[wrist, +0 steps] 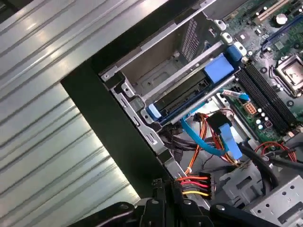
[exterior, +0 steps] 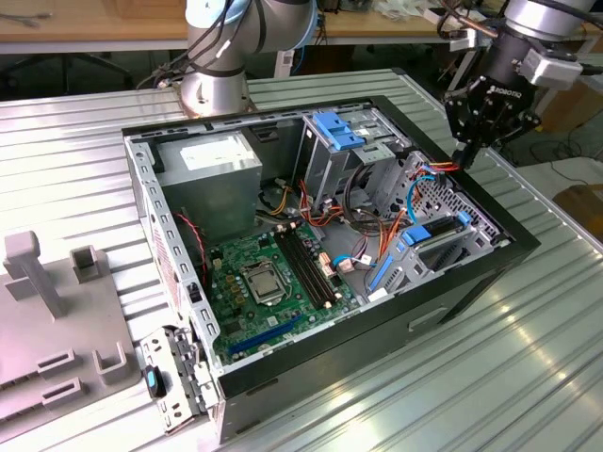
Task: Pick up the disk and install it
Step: 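Insert the first disk wire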
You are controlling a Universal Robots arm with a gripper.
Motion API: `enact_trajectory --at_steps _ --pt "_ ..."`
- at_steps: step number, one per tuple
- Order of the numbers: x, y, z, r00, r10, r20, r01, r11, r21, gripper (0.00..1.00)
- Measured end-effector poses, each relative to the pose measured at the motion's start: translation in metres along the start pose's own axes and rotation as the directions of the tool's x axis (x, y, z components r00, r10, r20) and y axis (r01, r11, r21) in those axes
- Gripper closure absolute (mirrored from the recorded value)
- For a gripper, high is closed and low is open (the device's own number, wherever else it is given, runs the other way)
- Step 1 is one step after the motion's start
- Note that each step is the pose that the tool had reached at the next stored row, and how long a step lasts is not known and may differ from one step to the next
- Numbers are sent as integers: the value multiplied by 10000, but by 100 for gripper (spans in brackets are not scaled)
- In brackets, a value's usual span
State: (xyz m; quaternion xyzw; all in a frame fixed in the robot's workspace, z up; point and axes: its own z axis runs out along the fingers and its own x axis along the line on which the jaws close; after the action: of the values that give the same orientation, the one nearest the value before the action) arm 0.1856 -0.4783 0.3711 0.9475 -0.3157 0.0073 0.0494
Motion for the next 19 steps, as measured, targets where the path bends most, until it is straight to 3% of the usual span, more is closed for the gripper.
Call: enact_trajectory --at_steps 2,6,8,13,14,16,17,19 --pt "-226 169 8 9975 698 60 -698 9976 -34 84" --pt "-226 168 15 9901 1398 121 -1397 9902 -72 84" --pt "-227 167 19 9843 1761 151 -1760 9843 -93 84" --pt "-227 167 28 9556 2937 243 -2934 9558 -171 84" --pt "-227 167 30 9461 3229 264 -3225 9464 -194 84" --pt "-227 166 34 9314 3627 293 -3621 9319 -224 84" --pt "-227 167 36 9276 3724 300 -3718 9280 -232 84" --pt "-207 191 40 9245 3800 306 -3794 9249 -238 84"
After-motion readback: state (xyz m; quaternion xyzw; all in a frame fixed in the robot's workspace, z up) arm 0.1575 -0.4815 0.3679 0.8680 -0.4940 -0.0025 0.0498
